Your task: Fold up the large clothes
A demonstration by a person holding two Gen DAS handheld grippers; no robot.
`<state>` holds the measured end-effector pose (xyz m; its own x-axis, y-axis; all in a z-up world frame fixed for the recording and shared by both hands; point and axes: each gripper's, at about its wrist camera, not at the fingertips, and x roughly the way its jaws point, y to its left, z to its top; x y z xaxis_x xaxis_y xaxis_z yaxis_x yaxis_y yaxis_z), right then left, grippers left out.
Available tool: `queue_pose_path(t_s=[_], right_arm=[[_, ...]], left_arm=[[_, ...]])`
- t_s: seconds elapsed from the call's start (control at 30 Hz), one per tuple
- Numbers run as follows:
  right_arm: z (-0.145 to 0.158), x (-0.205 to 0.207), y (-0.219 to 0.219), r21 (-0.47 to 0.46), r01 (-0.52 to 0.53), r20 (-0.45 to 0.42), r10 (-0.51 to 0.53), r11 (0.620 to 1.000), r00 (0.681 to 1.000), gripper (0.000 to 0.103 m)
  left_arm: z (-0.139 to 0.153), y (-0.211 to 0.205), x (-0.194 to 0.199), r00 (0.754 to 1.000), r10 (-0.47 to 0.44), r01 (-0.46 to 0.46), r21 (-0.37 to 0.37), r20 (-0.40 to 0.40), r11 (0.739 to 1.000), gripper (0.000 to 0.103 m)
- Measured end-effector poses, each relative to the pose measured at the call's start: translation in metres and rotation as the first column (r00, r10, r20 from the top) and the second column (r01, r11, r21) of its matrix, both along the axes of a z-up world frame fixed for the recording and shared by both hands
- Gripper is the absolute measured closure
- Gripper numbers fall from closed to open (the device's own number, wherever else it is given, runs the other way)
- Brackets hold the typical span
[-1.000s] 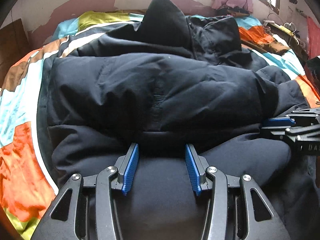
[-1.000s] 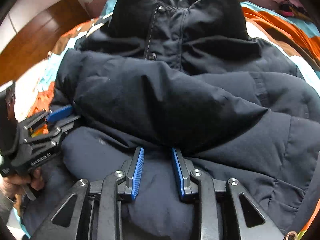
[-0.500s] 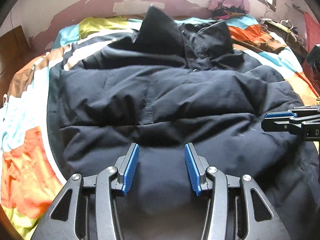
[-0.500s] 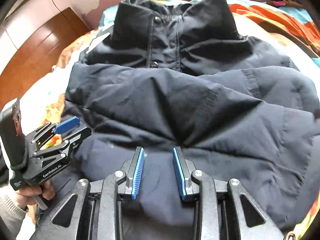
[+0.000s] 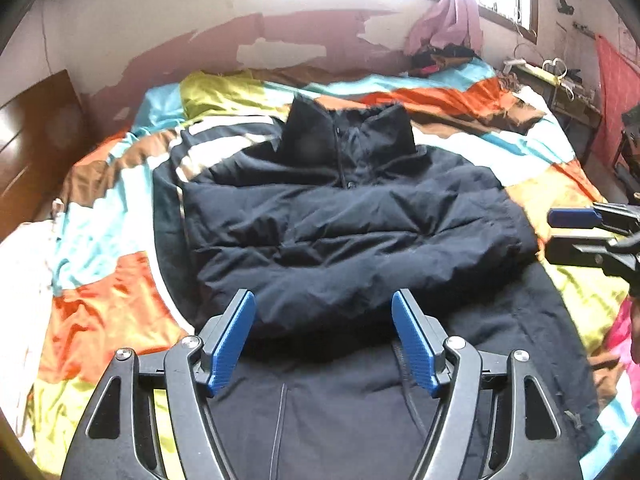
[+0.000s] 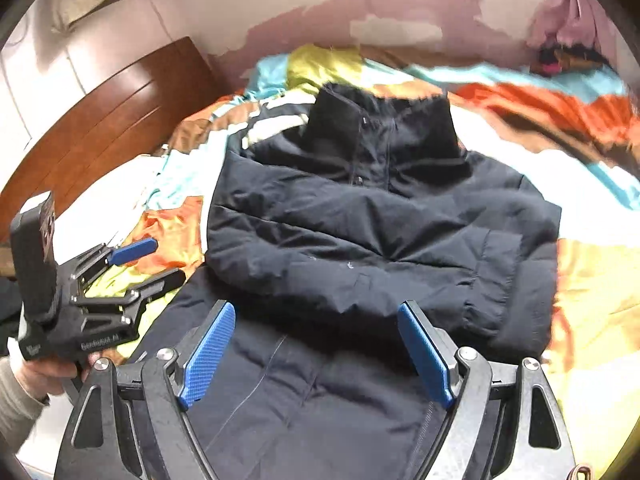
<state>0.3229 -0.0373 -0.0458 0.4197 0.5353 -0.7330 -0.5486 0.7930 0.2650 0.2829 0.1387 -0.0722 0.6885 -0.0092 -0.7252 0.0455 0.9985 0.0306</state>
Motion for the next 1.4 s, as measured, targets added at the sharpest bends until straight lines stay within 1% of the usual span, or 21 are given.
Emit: queue_pose_path(t_s=[0.17,0.3,0.37,0.47,0.57,0.6,0.67,0.77,0.87,0.93,1.0,1.13,1.27,1.4], right_arm=[[0.044,-0.033,-0.021,-0.003,0.003,0.058,-0.003,1.000,0.998,0.020],[0.076,-0.054,-0.037,0.026,0.018,0.073,-0.019,1.000,0.997,0.020],[0.094,-0.071,-0.043,0.045,0.013,0.093,-0.017,0.999,0.995,0.018],[0.109,-0.094,-0.047,0.049,0.001,0.112,-0.007,0.999,0.994,0.015],[0.117,-0.116,-0.047,0.052,-0.015,0.115,0.008,0.999,0.993,0.015],[0.120,-0.126,-0.048,0.063,-0.023,0.115,0.016,0.998,0.993,0.015],[0.122,-0.146,-0.051,0.096,-0.047,0.114,0.036,0.994,0.993,0.014],[0.119,-0.165,-0.050,0.096,-0.073,0.121,0.061,0.993,0.991,0.013],[0.114,-0.173,-0.044,0.083,-0.080,0.114,0.070,0.993,0.991,0.013],[0.110,-0.172,-0.038,0.065,-0.072,0.108,0.064,0.995,0.992,0.013],[0.108,-0.170,-0.033,0.048,-0.060,0.094,0.056,0.997,0.994,0.013],[0.115,-0.169,-0.027,0.035,-0.046,0.097,0.043,0.998,0.994,0.013],[0.121,-0.168,-0.030,0.022,-0.040,0.109,0.037,0.999,0.993,0.013],[0.126,-0.165,-0.032,-0.016,-0.016,0.110,0.017,1.000,0.994,0.013]], left_arm=[[0.049,-0.007,-0.032,0.998,0.037,-0.036,-0.002,0.057,0.999,0.037],[0.077,-0.013,-0.059,0.995,0.049,-0.050,0.003,0.083,0.999,0.036],[0.089,-0.018,-0.074,0.994,0.046,-0.048,0.017,0.103,0.999,0.036],[0.105,-0.026,-0.096,0.990,0.050,-0.056,0.045,0.132,0.997,0.032],[0.118,-0.031,-0.125,0.985,0.067,-0.070,0.015,0.160,0.997,0.032],[0.120,-0.032,-0.133,0.983,0.066,-0.068,0.006,0.169,0.998,0.031],[0.122,-0.035,-0.152,0.980,0.070,-0.073,0.007,0.184,0.997,0.025],[0.122,-0.038,-0.166,0.981,0.058,-0.062,0.012,0.187,0.998,0.025],[0.118,-0.038,-0.173,0.980,0.041,-0.047,0.028,0.194,0.999,0.025],[0.114,-0.033,-0.173,0.980,0.039,-0.046,0.029,0.196,0.999,0.025],[0.110,-0.026,-0.175,0.980,0.045,-0.048,0.008,0.194,0.999,0.025],[0.103,-0.015,-0.162,0.981,0.060,-0.057,-0.023,0.184,0.998,0.025],[0.101,-0.012,-0.148,0.982,0.066,-0.059,-0.045,0.179,0.997,0.025],[0.106,-0.015,-0.144,0.977,0.054,-0.046,-0.040,0.206,0.998,0.025]])
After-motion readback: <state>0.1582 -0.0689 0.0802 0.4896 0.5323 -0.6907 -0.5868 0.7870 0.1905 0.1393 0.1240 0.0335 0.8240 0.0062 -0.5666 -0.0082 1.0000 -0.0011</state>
